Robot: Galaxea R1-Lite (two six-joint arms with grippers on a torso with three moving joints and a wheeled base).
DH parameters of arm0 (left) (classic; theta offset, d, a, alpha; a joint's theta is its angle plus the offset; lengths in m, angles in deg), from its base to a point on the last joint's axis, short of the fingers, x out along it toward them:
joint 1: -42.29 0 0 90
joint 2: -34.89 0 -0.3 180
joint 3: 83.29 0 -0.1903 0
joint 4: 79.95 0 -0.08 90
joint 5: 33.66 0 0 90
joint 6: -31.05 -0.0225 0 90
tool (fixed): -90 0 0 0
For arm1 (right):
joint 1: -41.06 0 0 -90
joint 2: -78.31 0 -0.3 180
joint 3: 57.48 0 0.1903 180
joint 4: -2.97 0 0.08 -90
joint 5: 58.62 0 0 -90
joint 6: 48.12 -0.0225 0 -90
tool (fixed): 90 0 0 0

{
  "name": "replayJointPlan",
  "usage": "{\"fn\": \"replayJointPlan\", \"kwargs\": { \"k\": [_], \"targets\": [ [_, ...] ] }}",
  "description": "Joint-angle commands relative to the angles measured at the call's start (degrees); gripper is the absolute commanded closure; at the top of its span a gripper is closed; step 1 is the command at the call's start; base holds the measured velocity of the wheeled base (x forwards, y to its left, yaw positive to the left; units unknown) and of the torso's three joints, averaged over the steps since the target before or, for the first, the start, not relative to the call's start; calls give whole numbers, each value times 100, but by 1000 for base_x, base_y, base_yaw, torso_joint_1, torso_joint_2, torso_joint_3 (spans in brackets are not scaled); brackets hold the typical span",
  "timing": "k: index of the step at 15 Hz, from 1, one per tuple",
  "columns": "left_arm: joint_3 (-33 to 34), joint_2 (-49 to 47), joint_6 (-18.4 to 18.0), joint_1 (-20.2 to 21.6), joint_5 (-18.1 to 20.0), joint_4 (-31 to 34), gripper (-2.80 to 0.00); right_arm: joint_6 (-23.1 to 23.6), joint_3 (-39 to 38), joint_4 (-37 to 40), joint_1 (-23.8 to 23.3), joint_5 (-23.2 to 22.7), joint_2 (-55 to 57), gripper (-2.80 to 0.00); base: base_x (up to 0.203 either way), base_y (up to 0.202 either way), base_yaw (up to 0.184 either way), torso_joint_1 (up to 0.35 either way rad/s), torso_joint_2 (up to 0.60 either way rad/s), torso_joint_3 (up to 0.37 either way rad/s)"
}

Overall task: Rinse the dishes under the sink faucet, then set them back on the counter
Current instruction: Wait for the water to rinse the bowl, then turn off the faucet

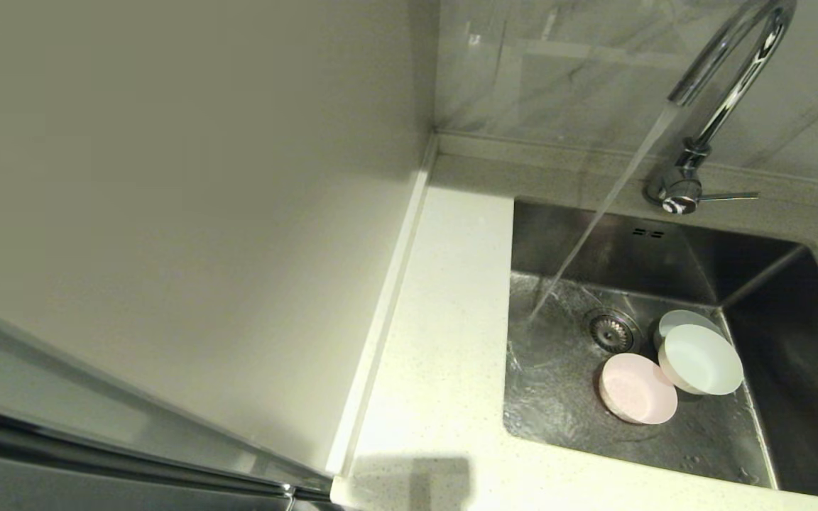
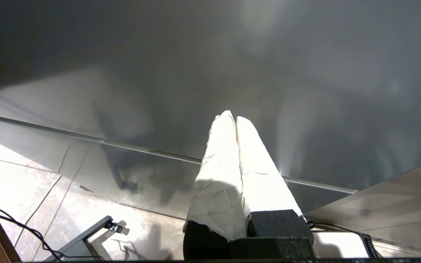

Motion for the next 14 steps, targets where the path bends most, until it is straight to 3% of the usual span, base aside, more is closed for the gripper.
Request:
{"fn": "replayJointPlan", "kwargs": {
  "k": [1, 6, 10, 12, 14],
  "targets": [
    [0, 18, 5, 2, -3, -2, 0, -1, 1, 4, 0, 2, 5, 0, 0, 0, 0, 0, 0, 0],
    [0, 18, 3, 2, -3, -2, 0, 688, 1, -14, 0, -77, 5, 0, 0, 0, 0, 0, 0, 0],
    [0, 18, 5, 2, -3, -2, 0, 610, 327, 2, 0, -126, 162, 0, 0, 0, 0, 0, 0, 0],
    [0, 18, 5, -6, -3, -2, 0, 391, 1030, -23, 0, -177, 1016, 0, 0, 0, 0, 0, 0, 0],
    [0, 26, 0, 1, -3, -2, 0, -153, 1857, -186, 0, -197, 2374, 0, 0, 0, 0, 0, 0, 0]
  ]
}}
